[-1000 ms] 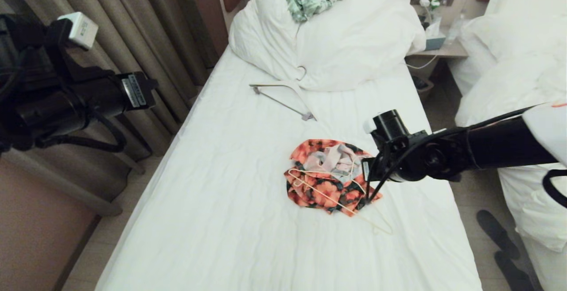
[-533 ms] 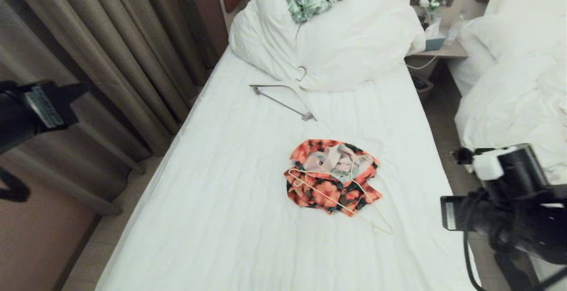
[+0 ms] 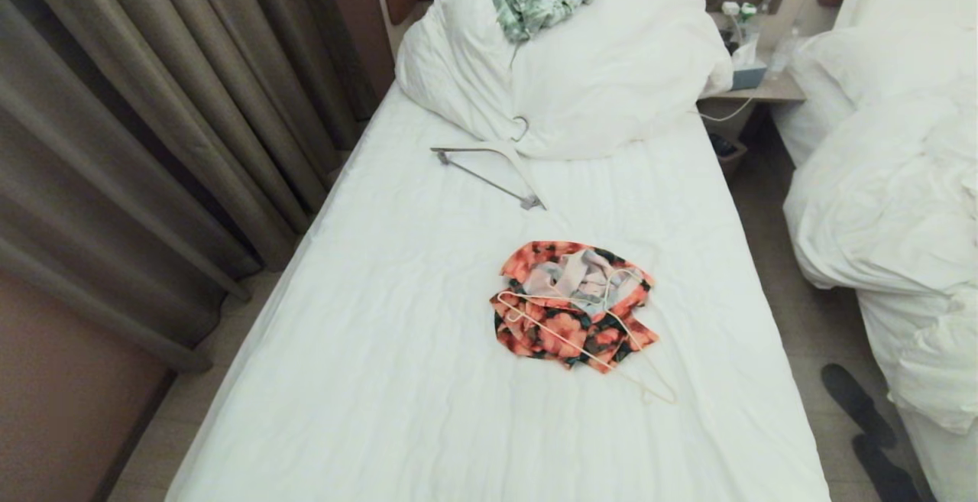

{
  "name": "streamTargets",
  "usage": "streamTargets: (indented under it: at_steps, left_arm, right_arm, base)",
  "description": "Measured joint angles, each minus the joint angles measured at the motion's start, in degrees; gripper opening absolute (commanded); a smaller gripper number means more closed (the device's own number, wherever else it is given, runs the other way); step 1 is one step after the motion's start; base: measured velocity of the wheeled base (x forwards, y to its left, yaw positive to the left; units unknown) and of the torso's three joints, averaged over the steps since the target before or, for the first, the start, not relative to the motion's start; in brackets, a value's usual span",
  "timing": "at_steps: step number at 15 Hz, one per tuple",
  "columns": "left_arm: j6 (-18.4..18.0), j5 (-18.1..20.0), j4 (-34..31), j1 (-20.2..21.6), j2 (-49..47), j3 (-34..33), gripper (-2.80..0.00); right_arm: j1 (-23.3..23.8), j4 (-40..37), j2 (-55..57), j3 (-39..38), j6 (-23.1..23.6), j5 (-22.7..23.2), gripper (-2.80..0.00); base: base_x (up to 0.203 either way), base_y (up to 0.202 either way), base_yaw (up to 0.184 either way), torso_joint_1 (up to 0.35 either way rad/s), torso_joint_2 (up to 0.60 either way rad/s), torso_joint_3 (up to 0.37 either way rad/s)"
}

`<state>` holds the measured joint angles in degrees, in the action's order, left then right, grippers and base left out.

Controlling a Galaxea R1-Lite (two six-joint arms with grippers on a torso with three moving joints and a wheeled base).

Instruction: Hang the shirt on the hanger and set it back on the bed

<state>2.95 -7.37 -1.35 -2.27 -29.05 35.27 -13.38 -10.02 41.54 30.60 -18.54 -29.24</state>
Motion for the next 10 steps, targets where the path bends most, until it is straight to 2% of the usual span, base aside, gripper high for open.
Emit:
streamTargets:
  at_steps: [1,4,8,10]
  left_arm:
    - [-0.03,1.01,-0.4,-0.01,2.71,-2.71,-2.8]
    - [-0.71,4.27,-0.51,-0.03,8.2,-9.65,-2.8]
    - [-3.1,7.88,-0.45,0.39,13.55,-18.67,-2.8]
    - [-4.53,8.5,-0.29,0.98,15.85,-22.2,-2.8]
  right_arm:
    - [2.76,-3.62,-4.1,-0.19,0.02,0.05,-2.8]
    - [6.98,-13.16,-12.97,-1.14,0.11,0.36,-2.8]
    - [9.73,-15.84,-23.27,-7.52,1.77,1.84,-2.8]
    - [11.24,-15.71,-28.05,-9.75,4.61,6.68,-2.8]
  base:
    - [0.0,0.0,0.0,0.0,0.0,0.0]
    - [0.0,0.0,0.0,0.0,0.0,0.0]
    - [0.0,0.0,0.0,0.0,0.0,0.0]
    - [0.0,0.0,0.0,0.0,0.0,0.0]
